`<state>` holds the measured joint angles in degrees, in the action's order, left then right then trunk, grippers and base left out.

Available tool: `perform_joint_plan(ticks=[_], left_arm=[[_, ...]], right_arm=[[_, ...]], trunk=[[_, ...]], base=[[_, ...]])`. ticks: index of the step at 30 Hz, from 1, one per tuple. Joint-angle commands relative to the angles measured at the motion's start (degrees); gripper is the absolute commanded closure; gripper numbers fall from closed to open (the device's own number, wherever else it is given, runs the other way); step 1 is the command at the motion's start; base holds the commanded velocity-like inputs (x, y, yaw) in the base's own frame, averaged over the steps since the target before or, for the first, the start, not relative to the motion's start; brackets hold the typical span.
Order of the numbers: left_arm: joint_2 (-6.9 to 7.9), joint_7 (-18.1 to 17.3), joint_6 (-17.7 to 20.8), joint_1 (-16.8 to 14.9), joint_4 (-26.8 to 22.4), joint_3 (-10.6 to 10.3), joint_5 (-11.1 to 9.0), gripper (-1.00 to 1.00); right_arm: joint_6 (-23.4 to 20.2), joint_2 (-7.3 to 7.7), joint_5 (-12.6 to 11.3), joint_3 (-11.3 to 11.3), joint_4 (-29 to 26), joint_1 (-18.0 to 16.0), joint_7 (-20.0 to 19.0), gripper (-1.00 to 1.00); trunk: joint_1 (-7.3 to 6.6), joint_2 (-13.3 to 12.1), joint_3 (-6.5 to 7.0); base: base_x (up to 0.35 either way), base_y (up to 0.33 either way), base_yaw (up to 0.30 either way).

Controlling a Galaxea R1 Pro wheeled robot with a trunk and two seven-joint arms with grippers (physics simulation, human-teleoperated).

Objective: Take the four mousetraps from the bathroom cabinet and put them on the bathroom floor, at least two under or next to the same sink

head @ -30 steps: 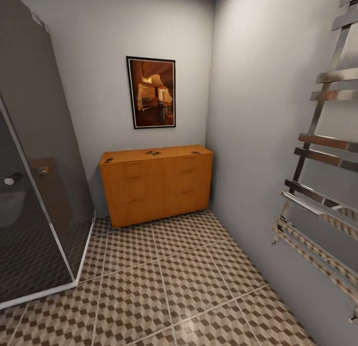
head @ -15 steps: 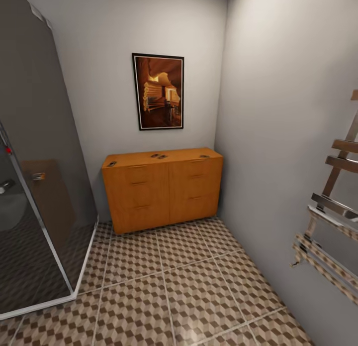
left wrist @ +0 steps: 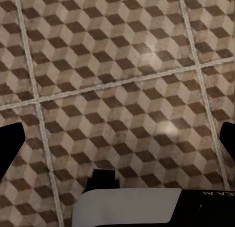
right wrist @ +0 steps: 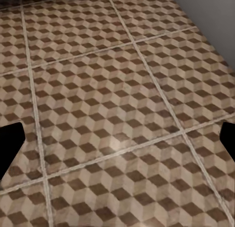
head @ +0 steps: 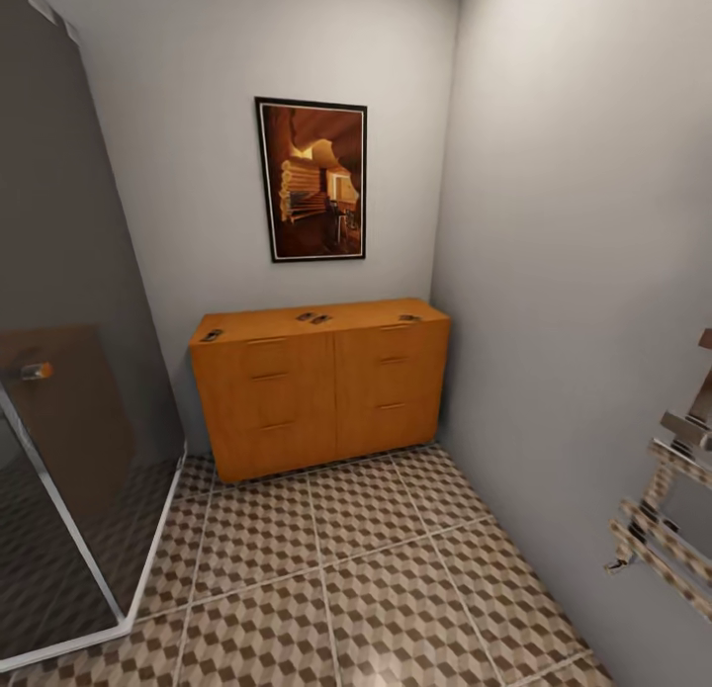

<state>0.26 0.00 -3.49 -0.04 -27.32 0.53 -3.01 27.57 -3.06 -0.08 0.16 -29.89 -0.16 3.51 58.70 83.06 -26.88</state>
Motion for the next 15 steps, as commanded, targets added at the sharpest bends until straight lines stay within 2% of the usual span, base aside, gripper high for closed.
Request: perform_joint_plan(ticks=[1,11,15], left_arm=[[0.0,0.0,-0.12,-0.01,-0.02,0.0,-0.32,-1.0],[0.0,0.0,-0.12,-0.02,-0.02,-0.01,-0.33,-1.0],[0.0,0.0,-0.12,-0.03,-0.02,-0.01,-0.31,-1.0]], right_arm=[[0.13,-0.01,0.0,0.02,0.0,-0.02,0.21,-1.0],[0.03,-0.01,-0.01,0.01,0.01,-0.02,0.3,-1.0],[0.03,0.04,-0.01,0.01,0.01,-0.02,0.28,-1.0]], trunk=[[0.03,0.02,-0.05],[0.03,0.02,-0.05],[0.03,0.02,-0.05]], base=[[0.305,0.0,0.0],[0.295,0.0,0.0],[0.161,0.0,0.0]])
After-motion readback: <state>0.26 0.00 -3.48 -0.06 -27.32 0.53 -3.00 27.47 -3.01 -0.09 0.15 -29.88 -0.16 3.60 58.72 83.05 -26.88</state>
